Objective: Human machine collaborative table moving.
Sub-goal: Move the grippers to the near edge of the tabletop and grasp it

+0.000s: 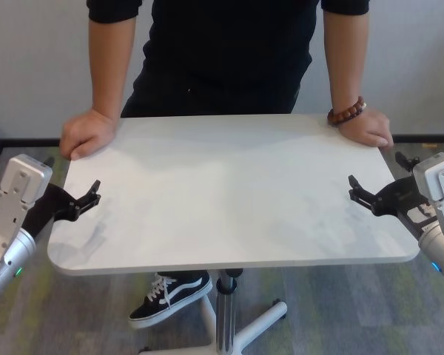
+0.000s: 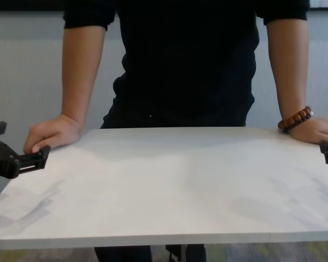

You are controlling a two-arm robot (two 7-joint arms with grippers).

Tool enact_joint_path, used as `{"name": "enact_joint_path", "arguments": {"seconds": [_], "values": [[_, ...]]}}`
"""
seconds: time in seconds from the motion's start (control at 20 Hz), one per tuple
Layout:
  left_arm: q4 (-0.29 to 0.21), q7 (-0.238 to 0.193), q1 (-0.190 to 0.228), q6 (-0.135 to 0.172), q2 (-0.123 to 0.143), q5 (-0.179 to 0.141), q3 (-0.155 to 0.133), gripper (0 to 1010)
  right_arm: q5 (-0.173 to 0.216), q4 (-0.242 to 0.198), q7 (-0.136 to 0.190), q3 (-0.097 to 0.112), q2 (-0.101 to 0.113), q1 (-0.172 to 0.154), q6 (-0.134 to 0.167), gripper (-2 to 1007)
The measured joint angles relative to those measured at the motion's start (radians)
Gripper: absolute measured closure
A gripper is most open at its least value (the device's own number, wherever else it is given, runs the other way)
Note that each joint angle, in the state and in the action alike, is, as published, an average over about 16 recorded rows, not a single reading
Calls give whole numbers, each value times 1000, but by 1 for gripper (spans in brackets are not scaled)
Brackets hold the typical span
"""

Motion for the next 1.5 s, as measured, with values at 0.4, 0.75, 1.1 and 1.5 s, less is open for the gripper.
{"name": "enact_joint_path", "arguments": {"seconds": [0.4,0.75,1.1,1.5], "values": [[0,0,0,0,0,0,0,10,0,0,0,0,0,0,0,4],[0,0,0,0,0,0,0,10,0,0,0,0,0,0,0,4],[0,0,0,0,0,0,0,10,0,0,0,0,0,0,0,4],[0,0,0,0,0,0,0,10,0,0,0,0,0,0,0,4]]}}
